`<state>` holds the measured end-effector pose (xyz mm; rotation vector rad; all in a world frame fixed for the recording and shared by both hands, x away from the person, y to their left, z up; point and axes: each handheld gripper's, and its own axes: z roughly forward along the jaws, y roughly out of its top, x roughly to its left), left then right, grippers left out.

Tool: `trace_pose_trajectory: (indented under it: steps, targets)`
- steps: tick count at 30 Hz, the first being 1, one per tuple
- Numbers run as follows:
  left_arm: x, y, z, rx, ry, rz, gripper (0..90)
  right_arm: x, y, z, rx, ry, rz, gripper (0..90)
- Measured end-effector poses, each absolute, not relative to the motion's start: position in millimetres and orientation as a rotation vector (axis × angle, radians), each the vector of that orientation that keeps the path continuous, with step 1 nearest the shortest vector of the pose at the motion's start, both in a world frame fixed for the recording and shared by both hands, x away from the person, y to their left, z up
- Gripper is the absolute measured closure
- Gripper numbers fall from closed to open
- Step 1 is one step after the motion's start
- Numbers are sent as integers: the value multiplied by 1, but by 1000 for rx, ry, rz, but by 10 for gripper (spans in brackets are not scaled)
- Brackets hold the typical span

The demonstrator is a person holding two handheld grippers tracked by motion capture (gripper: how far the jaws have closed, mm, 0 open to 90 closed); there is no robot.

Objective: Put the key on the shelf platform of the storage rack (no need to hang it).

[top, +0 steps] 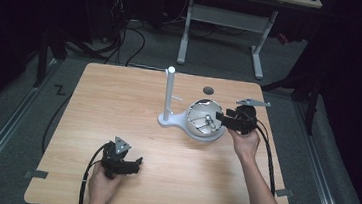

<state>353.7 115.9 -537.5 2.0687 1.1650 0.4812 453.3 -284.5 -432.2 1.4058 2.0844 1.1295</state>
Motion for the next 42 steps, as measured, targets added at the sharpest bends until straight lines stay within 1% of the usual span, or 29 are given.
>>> trace_pose_trajectory:
  steps: [12,28,42]
  targets:
    - [354,116,-537,2068,1166,481,157,443,-297,-433,1428,2070,1129,481]
    - [354,116,-537,2068,1166,481,156,424,-309,-420,1420,2013,1182,484]
    - [354,116,-537,2069,1165,482,156,407,-330,-424,1471,1982,1195,483]
